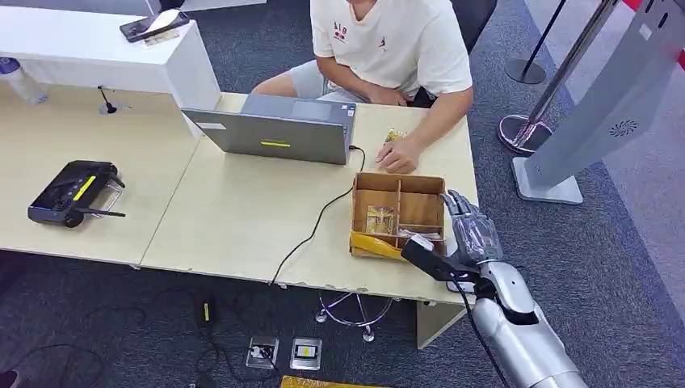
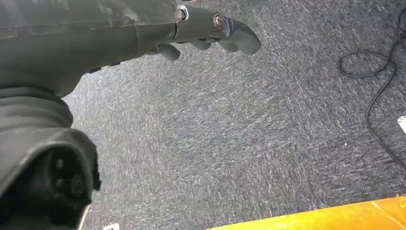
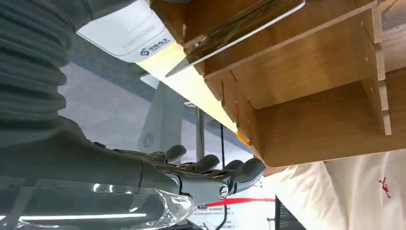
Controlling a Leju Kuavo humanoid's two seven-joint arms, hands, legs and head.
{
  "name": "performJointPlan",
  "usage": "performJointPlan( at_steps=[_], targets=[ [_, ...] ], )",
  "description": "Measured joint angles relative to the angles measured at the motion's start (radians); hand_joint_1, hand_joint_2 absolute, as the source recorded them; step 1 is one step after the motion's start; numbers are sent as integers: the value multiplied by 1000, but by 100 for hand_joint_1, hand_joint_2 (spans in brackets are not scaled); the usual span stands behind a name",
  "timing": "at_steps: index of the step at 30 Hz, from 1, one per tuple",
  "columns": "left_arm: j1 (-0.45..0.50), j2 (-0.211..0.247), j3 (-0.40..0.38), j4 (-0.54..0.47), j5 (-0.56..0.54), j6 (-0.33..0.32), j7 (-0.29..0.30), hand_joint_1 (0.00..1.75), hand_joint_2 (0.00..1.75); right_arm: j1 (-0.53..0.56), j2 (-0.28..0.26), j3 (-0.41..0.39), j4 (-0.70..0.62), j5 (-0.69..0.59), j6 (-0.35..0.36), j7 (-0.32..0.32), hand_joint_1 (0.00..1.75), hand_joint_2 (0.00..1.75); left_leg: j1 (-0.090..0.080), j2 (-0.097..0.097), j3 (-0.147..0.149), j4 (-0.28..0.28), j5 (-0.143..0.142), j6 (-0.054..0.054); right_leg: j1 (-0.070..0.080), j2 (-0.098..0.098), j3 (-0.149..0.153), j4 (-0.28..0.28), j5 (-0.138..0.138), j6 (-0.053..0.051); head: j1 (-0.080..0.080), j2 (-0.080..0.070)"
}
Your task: Pass the card to the sensor for recognition and then transmit it.
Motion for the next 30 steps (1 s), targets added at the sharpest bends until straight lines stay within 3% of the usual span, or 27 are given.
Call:
performJointPlan(
  at_steps=[26, 27, 28, 29, 30],
  targets=[
    [0, 1, 0, 0, 0, 1, -7, 0, 0, -22, 31, 0, 4, -3, -2, -27, 2, 175, 0, 0, 0, 0, 0, 0, 0, 0, 0, 0, 0, 0, 0, 0],
    [0, 1, 0, 0, 0, 1, -7, 0, 0, -22, 31, 0, 6, -3, -2, -27, 30, 175, 0, 0, 0, 0, 0, 0, 0, 0, 0, 0, 0, 0, 0, 0],
    [0, 1, 0, 0, 0, 1, -7, 0, 0, -22, 31, 0, 9, -3, -2, -27, 42, 175, 0, 0, 0, 0, 0, 0, 0, 0, 0, 0, 0, 0, 0, 0],
    [0, 1, 0, 0, 0, 1, -7, 0, 0, -22, 31, 0, 10, -3, -1, -27, 148, 175, 0, 0, 0, 0, 0, 0, 0, 0, 0, 0, 0, 0, 0, 0],
    [0, 1, 0, 0, 0, 1, -7, 0, 0, -22, 31, 0, 11, -4, 0, -27, 169, 175, 0, 0, 0, 0, 0, 0, 0, 0, 0, 0, 0, 0, 0, 0]
  ],
)
